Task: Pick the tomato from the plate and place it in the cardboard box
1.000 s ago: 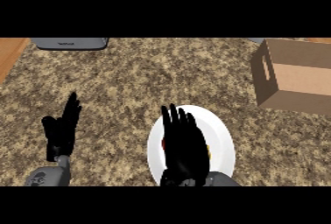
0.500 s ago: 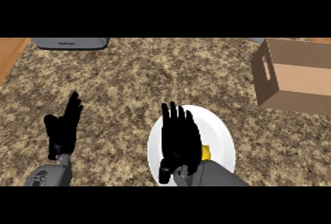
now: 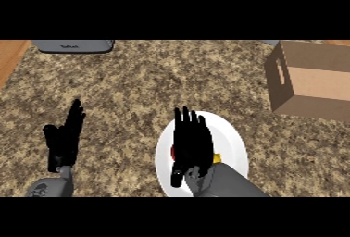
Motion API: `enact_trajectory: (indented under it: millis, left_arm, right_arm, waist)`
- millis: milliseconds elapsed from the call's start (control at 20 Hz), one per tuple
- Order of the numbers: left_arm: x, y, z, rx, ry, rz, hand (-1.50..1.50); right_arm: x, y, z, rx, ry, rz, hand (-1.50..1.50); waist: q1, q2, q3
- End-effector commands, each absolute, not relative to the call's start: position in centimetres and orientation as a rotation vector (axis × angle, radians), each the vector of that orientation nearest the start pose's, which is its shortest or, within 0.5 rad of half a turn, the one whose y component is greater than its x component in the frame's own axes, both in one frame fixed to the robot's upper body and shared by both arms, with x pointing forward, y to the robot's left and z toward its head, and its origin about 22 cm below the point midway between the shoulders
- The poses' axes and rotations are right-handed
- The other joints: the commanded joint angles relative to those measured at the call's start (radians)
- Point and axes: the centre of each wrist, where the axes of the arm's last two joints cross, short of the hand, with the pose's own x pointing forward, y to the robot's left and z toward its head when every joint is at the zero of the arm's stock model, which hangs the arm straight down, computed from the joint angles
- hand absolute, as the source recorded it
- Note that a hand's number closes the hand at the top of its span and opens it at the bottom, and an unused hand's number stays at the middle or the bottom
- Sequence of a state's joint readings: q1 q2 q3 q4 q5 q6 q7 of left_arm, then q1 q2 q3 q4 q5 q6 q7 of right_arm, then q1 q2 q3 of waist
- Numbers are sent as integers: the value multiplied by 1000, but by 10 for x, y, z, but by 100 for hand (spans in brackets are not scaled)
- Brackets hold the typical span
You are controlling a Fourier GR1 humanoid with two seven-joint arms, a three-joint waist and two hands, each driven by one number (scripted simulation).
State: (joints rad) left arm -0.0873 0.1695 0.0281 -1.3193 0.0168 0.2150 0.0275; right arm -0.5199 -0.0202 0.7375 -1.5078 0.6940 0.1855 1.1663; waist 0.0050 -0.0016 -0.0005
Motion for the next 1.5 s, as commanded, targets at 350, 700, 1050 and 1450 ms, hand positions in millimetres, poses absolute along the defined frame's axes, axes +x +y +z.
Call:
enact_trajectory:
  millis: [350, 700, 1050, 1450]
  left_arm:
    - [249, 271, -24, 291, -1390, 65, 0]
    - [270, 278, -26, 303, -1373, 79, 0]
    - [267, 291, -29, 305, -1383, 69, 0]
    - [251, 271, -30, 309, -1389, 64, 0]
  right_arm:
    - [273, -23, 56, -810, -792, 1095, -150]
    - [276, -21, 56, -813, -807, 1099, -150]
    - [273, -13, 41, -775, -856, 1159, 150]
    - [269, -13, 35, -883, -1011, 1146, 150]
  waist:
    - [7, 1, 1]
    - [-3, 2, 0]
    - [1, 2, 0]
    - [2, 1, 1]
